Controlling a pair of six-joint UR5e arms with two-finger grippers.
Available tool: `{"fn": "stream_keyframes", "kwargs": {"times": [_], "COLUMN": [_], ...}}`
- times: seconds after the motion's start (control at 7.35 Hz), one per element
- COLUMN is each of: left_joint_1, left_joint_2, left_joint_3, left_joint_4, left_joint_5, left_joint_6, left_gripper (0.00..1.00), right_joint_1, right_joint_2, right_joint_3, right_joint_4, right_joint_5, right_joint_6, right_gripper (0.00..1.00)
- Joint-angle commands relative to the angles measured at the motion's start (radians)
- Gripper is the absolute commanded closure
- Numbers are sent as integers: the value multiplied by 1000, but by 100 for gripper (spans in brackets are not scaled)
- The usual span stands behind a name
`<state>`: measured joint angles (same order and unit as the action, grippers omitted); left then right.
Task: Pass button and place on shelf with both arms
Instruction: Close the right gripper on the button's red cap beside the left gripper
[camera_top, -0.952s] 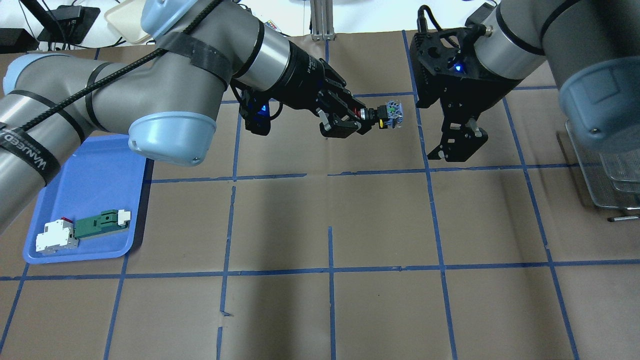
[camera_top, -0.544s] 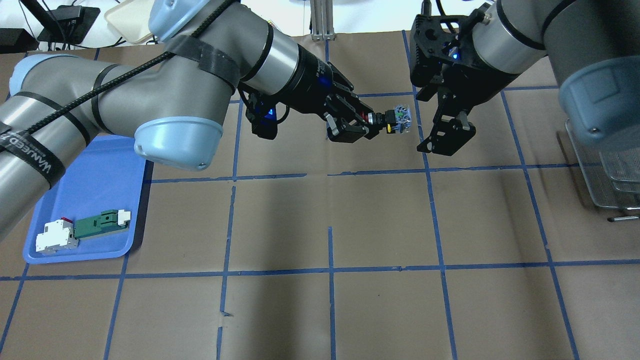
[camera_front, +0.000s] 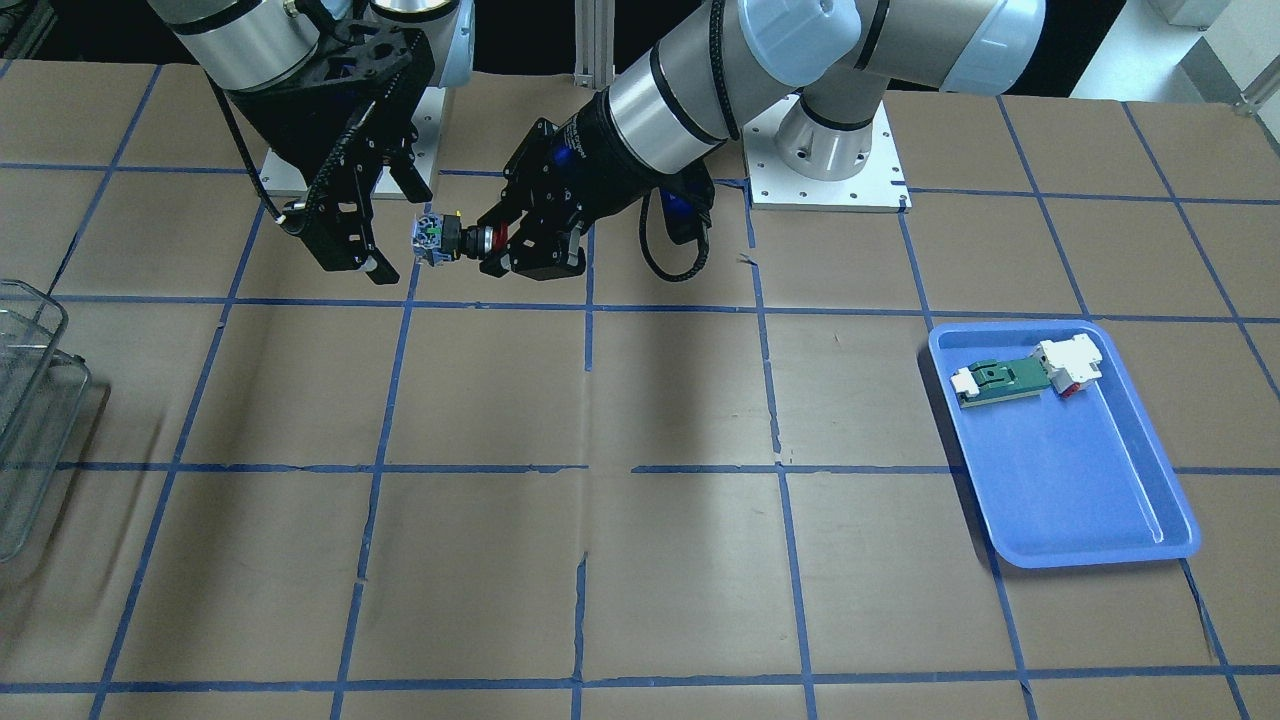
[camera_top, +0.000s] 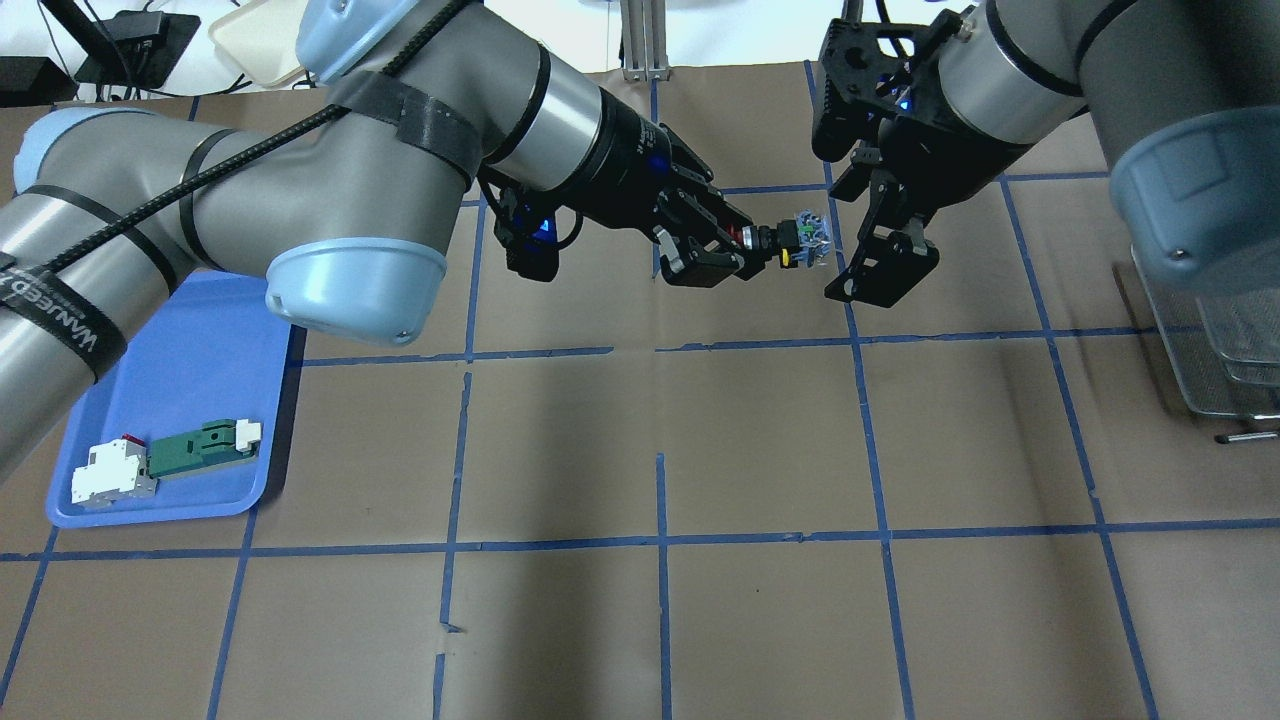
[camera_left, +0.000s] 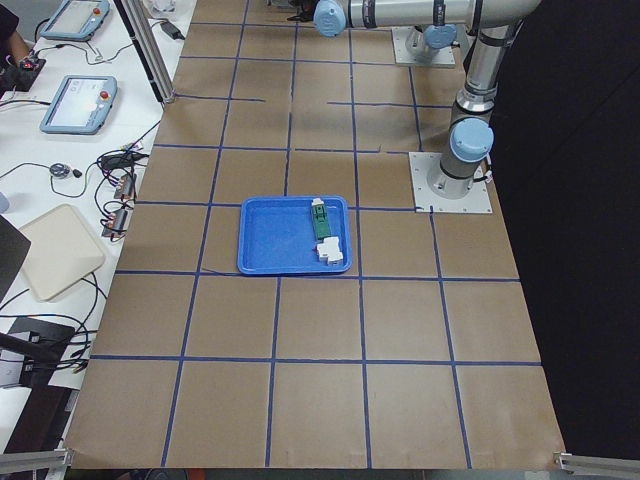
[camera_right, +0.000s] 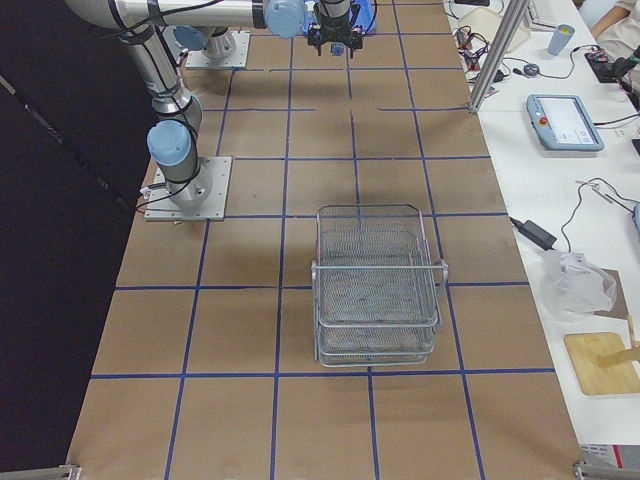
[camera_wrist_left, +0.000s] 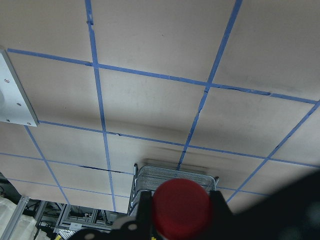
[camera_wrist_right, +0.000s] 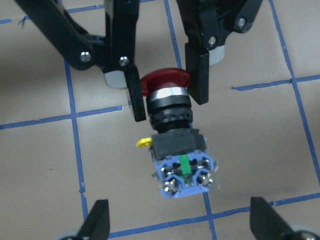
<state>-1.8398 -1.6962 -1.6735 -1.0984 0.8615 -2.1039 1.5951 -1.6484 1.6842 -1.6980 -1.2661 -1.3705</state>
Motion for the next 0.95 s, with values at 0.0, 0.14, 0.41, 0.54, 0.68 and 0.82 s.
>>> {"fn": "stream_keyframes", "kwargs": {"times": [0.0, 0.14, 0.41, 0.54, 0.68, 0.82], "left_joint_1": [-12, -16, -18, -18, -18, -19], "left_joint_2": [0, 0, 3, 7, 12, 13], "left_joint_3": [0, -2, -2, 1, 2, 0], "left_joint_4": [0, 0, 0, 0, 0, 0], "left_joint_5": [5, 7, 5, 1, -1, -1], "left_joint_6": [-2, -2, -2, -20, -22, -22], "left_gripper": [100, 100, 100, 100, 100, 100], "right_joint_1": [5, 8, 17, 17, 20, 37], "right_joint_2": [2, 1, 4, 5, 25, 27], "right_joint_3": [-12, -15, -8, -1, -4, -6], "right_joint_4": [0, 1, 1, 4, 3, 0], "right_joint_5": [20, 22, 24, 24, 25, 24], "right_joint_6": [2, 5, 5, 4, 4, 5], "right_gripper": [0, 0, 0, 0, 0, 0]}}
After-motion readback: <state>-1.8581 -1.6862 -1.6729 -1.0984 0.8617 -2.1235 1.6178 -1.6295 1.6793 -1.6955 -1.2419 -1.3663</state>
